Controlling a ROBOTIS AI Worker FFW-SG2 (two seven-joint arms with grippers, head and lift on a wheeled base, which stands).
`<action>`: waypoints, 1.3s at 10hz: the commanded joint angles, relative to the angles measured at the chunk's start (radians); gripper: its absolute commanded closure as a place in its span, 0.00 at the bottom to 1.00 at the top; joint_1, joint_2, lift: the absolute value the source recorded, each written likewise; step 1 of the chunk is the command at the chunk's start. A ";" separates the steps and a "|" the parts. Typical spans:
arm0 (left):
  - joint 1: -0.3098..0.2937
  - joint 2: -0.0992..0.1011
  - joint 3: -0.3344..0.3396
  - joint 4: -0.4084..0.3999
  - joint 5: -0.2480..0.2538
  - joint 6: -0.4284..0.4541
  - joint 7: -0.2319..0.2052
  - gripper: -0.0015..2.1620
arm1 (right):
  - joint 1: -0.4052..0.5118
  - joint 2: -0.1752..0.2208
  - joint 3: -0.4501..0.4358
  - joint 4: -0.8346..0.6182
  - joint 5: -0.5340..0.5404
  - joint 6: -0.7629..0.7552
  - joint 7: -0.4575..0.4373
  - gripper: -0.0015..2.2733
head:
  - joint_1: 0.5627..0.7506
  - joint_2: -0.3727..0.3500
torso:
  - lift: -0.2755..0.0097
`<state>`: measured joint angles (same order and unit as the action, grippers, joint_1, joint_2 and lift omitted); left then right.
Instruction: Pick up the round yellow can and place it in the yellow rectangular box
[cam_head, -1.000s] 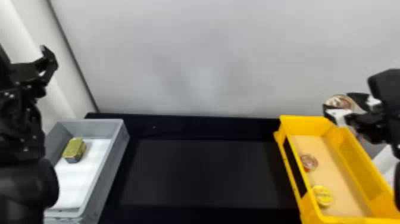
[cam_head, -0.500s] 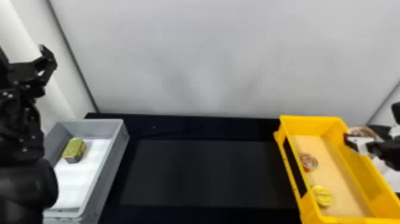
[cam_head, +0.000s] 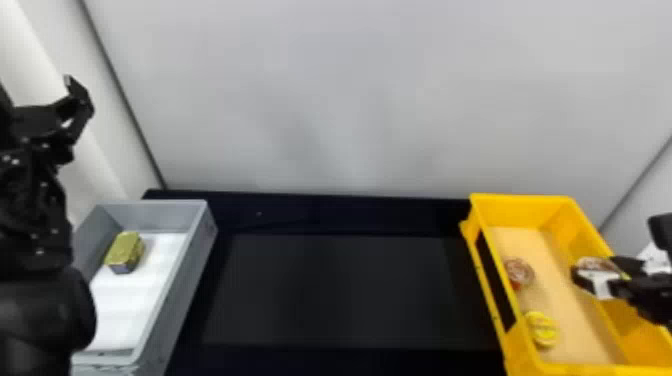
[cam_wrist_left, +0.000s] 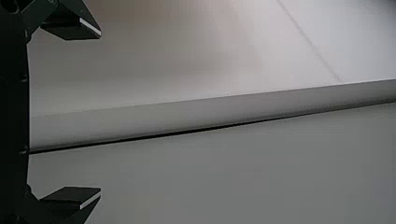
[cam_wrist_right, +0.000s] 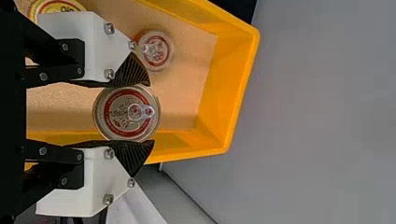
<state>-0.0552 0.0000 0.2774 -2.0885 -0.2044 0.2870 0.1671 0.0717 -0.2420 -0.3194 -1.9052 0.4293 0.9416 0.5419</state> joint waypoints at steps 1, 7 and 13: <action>0.000 -0.003 0.000 0.001 0.000 0.000 -0.001 0.05 | 0.011 0.000 0.000 0.052 0.000 -0.005 0.001 0.32 | 0.70 0.53 | 0.76; -0.002 -0.003 0.000 0.004 0.000 0.002 0.000 0.05 | 0.008 0.004 0.005 0.078 -0.040 -0.024 -0.022 0.27 | 0.70 0.53 | 0.76; -0.002 -0.003 0.000 0.005 0.000 0.003 -0.004 0.05 | 0.000 0.004 0.013 0.084 -0.046 -0.027 -0.023 0.15 | 0.70 0.53 | 0.76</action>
<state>-0.0575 0.0000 0.2765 -2.0830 -0.2040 0.2897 0.1627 0.0716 -0.2377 -0.3059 -1.8184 0.3834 0.9145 0.5176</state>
